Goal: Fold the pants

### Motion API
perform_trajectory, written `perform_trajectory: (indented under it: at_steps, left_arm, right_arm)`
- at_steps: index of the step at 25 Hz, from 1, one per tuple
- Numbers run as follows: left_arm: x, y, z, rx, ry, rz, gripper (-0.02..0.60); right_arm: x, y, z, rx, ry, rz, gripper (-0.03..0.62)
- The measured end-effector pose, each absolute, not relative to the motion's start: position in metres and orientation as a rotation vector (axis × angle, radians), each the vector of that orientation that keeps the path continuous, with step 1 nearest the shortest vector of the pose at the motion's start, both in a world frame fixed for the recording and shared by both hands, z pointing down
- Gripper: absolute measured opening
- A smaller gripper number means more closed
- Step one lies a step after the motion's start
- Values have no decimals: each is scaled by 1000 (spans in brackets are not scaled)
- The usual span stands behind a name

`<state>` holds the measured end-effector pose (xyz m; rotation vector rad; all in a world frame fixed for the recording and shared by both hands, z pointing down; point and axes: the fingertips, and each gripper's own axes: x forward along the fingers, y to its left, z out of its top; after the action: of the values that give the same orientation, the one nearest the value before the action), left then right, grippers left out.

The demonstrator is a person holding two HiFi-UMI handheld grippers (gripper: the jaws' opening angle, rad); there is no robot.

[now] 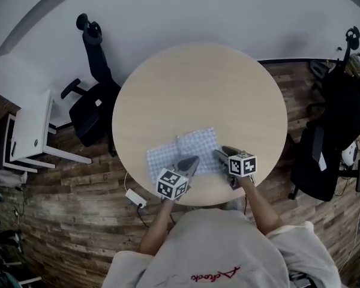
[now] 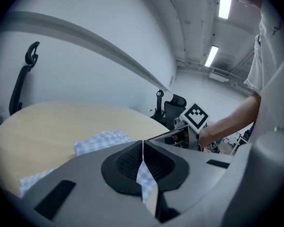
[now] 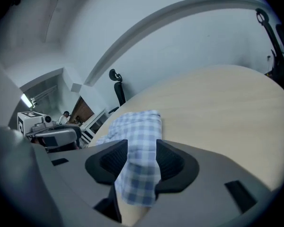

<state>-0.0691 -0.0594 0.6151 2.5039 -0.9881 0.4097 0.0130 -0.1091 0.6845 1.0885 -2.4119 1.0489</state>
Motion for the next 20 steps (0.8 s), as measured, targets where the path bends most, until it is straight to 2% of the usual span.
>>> perform_trajectory:
  at_steps: [3,12,13,16,20]
  left_arm:
    - [-51,-63,613,2515,-969,423,34]
    - [-70,-67,612,2437,-1104,456,34]
    - [-73,-66,612,2423,-1123,457,34]
    - [-80,-66,612,2393,-1165,457,34]
    - [-71,-72,613,2384,-1168,460,34]
  right_arm:
    - [28,-110,699,1092,-2372,1139,199]
    - [24,-127,722,978,-2319,1259,198]
    - [21,-128,722,954,-2321,1276,193]
    - [13,-129,721,886,-2343,1314,110]
    - [19,-136,716,893,-2374,1329,86]
